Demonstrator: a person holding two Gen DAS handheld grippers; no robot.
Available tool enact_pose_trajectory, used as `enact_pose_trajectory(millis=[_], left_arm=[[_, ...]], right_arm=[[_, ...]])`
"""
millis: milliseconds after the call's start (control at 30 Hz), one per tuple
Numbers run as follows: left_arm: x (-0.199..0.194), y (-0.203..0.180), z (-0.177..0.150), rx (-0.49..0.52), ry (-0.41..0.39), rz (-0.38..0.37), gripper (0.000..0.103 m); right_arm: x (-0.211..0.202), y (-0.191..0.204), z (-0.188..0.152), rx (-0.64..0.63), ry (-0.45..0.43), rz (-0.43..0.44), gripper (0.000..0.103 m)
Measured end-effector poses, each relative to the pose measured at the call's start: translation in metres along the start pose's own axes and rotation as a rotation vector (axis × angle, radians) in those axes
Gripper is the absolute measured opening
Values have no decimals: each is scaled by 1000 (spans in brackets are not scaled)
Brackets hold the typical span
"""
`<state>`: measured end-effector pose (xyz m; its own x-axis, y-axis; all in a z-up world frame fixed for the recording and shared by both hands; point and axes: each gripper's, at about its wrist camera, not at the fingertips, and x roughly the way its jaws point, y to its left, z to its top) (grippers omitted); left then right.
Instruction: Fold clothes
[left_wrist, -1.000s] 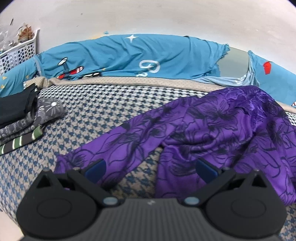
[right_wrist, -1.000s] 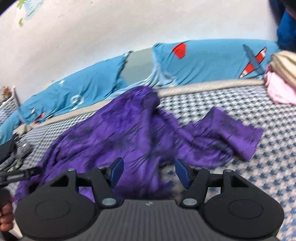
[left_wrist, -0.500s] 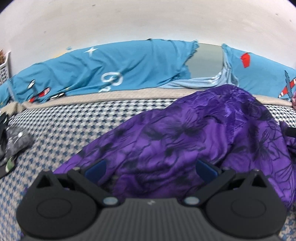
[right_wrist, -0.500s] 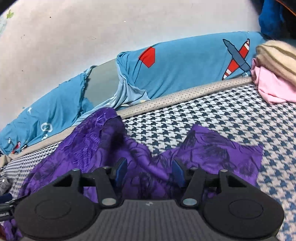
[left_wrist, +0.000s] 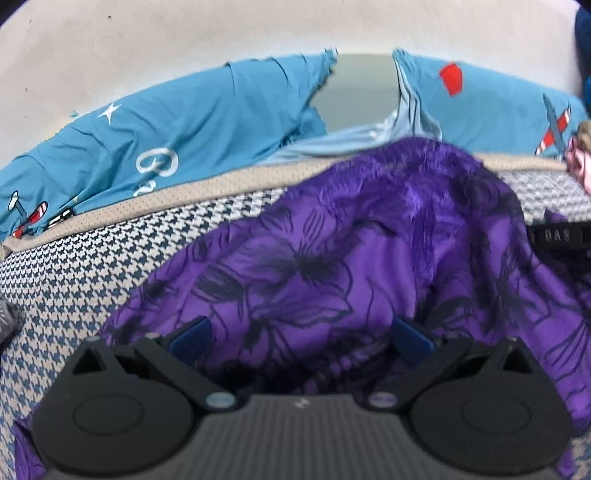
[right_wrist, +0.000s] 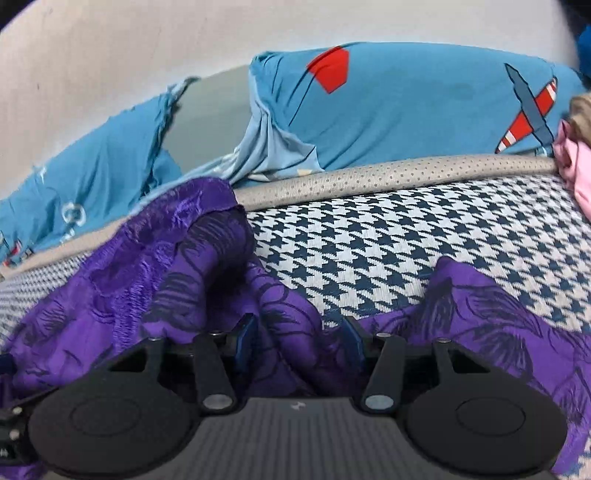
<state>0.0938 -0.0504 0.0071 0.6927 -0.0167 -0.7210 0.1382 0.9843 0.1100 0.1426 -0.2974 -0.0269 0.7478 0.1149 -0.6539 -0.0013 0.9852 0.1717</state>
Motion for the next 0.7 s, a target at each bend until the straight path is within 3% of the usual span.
enact_pose_trajectory(millis=[100,200,300,500,700], left_arm=[[6,2,-7,-1,36,-8,103],[9,6,-17,-13,70,-12,103],[8,10,-25,-3,82,-10,103],[4,12,-33,-18,126,-23,103],[2,25,-39,-86,159,-84,103]], right_arm=[[6,-1,1,33,12,28,22],[6,-2,2,53,4,14,13],[-2,-6,6,92,-29,5,11],[-33,-30,22,216,-156,-104,11],[-61,-55,28,320,-220,-272,9]])
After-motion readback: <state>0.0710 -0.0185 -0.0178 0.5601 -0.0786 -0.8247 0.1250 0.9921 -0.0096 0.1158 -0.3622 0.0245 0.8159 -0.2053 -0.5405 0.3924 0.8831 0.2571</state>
